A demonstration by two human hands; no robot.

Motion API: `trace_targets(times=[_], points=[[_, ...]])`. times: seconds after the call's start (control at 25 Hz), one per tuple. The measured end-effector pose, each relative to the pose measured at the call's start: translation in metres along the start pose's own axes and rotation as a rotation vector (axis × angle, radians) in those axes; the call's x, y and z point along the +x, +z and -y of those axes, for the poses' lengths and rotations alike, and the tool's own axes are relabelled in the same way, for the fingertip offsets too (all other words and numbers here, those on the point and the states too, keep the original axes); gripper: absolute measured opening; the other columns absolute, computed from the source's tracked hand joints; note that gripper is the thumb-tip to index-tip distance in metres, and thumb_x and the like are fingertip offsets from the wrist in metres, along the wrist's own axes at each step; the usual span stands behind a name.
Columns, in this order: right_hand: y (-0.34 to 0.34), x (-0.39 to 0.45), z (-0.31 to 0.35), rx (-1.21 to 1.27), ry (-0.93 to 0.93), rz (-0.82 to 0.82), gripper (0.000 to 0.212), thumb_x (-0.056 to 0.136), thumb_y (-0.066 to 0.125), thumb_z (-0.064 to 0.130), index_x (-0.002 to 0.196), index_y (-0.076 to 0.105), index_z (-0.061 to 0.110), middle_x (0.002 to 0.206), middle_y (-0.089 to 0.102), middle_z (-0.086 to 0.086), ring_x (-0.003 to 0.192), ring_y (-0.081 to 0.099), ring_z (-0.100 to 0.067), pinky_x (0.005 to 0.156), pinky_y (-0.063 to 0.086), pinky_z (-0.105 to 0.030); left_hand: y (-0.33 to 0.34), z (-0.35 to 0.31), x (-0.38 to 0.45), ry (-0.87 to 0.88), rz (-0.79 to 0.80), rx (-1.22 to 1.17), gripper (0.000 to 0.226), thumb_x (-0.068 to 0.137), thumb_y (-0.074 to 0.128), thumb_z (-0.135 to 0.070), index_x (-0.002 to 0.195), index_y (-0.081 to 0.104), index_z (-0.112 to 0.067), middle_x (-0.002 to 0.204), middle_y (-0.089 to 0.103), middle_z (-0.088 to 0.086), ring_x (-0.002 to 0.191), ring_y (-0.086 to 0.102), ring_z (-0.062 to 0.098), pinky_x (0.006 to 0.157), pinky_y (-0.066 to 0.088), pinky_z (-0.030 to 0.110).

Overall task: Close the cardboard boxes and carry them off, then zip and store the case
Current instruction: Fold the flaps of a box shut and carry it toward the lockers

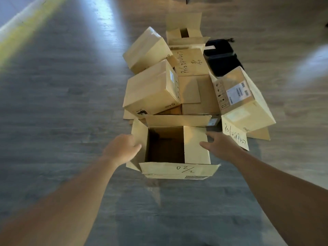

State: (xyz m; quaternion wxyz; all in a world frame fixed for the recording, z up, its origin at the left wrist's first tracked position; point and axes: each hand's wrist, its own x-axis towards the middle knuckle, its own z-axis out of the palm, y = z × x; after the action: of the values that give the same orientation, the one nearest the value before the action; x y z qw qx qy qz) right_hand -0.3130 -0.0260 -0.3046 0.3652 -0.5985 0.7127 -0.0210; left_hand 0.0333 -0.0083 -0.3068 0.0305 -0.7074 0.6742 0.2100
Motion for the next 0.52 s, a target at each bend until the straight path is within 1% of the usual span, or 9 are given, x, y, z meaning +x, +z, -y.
trace_targets(times=[0.04,0.08,0.12,0.2,0.24,0.32,0.36,0.44,0.52], points=[[0.014,0.008,-0.013,-0.009,0.014,0.000,0.067,0.090,0.063,0.056,0.150,0.049,0.027,0.139,0.060,-0.004,0.123,0.057,-0.027,0.091,0.044,-0.035,0.014,0.006,0.005,0.012,-0.049,0.032,0.032,0.096,0.055,-0.042,0.074,0.047,-0.020,0.082,0.053,0.002,0.067,0.053,0.011,0.053,0.034,0.025],[0.025,0.014,-0.024,-0.017,0.029,0.005,0.067,0.091,0.063,0.056,0.149,0.050,0.026,0.140,0.060,-0.004,0.123,0.057,-0.026,0.091,0.043,-0.034,0.025,0.012,0.010,-0.001,-0.077,0.028,0.025,0.095,0.059,-0.039,0.083,0.050,-0.019,0.093,0.053,0.003,0.072,0.054,0.012,0.055,0.036,0.023],[0.034,0.022,-0.035,-0.014,0.041,-0.001,0.065,0.092,0.062,0.056,0.148,0.051,0.025,0.139,0.060,-0.004,0.122,0.057,-0.026,0.089,0.043,-0.033,0.035,0.017,0.014,-0.020,-0.102,-0.002,0.021,0.094,0.062,-0.037,0.097,0.053,-0.018,0.104,0.052,0.004,0.077,0.057,0.013,0.058,0.039,0.021],[0.050,0.038,-0.057,0.047,0.057,-0.029,0.061,0.093,0.063,0.054,0.144,0.057,0.020,0.136,0.062,-0.005,0.117,0.059,-0.026,0.088,0.044,-0.034,0.055,0.027,0.023,-0.018,-0.127,-0.076,0.041,0.092,0.067,-0.030,0.127,0.050,-0.018,0.118,0.055,0.005,0.084,0.059,0.012,0.065,0.043,0.020],[0.055,0.044,-0.068,0.129,0.064,-0.032,0.058,0.093,0.064,0.052,0.141,0.059,0.020,0.135,0.062,-0.004,0.116,0.059,-0.026,0.089,0.047,-0.037,0.064,0.030,0.028,0.015,-0.121,-0.112,0.048,0.092,0.068,-0.024,0.136,0.048,-0.018,0.123,0.059,0.006,0.077,0.060,0.008,0.063,0.044,0.018],[0.065,0.049,-0.087,0.360,0.137,-0.022,0.050,0.093,0.067,0.047,0.138,0.061,0.026,0.135,0.060,0.000,0.117,0.057,-0.026,0.086,0.051,-0.044,0.078,0.034,0.034,0.081,-0.101,-0.200,0.054,0.092,0.066,-0.010,0.143,0.048,-0.017,0.135,0.059,0.005,0.056,0.061,0.005,0.050,0.046,0.015],[0.070,0.049,-0.095,0.472,0.186,-0.008,0.044,0.095,0.067,0.041,0.137,0.061,0.028,0.136,0.059,0.003,0.118,0.056,-0.026,0.085,0.052,-0.046,0.084,0.037,0.035,0.084,-0.101,-0.234,0.056,0.092,0.064,-0.004,0.144,0.049,-0.017,0.140,0.056,0.004,0.052,0.062,0.004,0.048,0.046,0.013],[0.079,0.048,-0.106,0.703,0.238,0.054,0.032,0.100,0.063,0.026,0.131,0.066,0.030,0.133,0.065,0.004,0.115,0.061,-0.026,0.088,0.056,-0.054,0.094,0.039,0.034,0.062,-0.099,-0.283,0.060,0.090,0.062,0.003,0.145,0.049,-0.016,0.146,0.052,0.003,0.058,0.065,0.003,0.051,0.048,0.011],[0.089,0.043,-0.114,0.880,0.176,0.111,0.032,0.098,0.063,0.014,0.126,0.068,0.027,0.125,0.071,0.002,0.112,0.066,-0.025,0.095,0.054,-0.059,0.103,0.040,0.030,0.034,-0.099,-0.326,0.064,0.088,0.060,0.009,0.145,0.049,-0.017,0.149,0.050,0.003,0.078,0.065,0.001,0.057,0.047,0.007]])
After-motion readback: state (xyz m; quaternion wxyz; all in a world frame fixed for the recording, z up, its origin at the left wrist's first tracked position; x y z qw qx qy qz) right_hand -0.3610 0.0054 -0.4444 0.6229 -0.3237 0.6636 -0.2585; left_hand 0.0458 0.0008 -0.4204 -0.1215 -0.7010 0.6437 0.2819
